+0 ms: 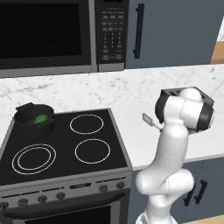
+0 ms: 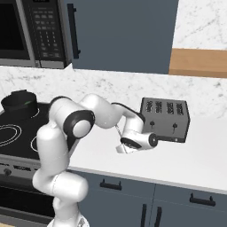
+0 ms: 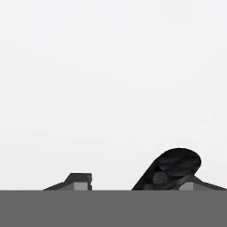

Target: Put the lemon and broccoli in the pot. Retrieve the spatula and lightly stir the vegetables in the pot.

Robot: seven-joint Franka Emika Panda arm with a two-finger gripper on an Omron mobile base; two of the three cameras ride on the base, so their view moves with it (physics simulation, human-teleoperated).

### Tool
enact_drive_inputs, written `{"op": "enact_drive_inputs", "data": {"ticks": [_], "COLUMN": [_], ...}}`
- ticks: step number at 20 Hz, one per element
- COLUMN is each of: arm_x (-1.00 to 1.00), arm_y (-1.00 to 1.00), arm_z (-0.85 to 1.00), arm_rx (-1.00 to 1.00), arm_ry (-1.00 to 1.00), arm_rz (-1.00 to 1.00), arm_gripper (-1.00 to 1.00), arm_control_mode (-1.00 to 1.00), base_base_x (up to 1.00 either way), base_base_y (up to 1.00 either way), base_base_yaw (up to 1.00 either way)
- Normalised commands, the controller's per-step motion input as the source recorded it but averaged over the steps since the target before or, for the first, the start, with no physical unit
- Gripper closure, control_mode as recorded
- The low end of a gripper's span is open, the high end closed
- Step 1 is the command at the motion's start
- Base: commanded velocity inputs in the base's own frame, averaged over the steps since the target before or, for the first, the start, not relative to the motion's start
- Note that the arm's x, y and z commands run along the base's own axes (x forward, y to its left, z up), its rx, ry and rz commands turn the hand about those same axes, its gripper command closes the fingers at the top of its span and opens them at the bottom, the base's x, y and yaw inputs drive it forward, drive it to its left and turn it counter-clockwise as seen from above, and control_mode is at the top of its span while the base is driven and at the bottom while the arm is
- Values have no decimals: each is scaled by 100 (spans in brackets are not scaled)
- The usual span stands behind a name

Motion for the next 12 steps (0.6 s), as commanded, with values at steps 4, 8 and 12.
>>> {"op": "enact_drive_inputs", "data": {"ticks": [4, 8, 12], "arm_x": [0, -27, -79], "arm_y": [0, 0, 2], "arm_z": [-38, -11, 24], "arm_rx": [0, 0, 0], "arm_ry": [0, -1, -17], "arm_rz": [0, 0, 0], "arm_gripper": [100, 100, 100], "arm_control_mode": [-100, -100, -100], "base_base_x": [0, 0, 0], "base_base_y": [0, 0, 0], "base_base_yaw": [0, 0, 0]}}
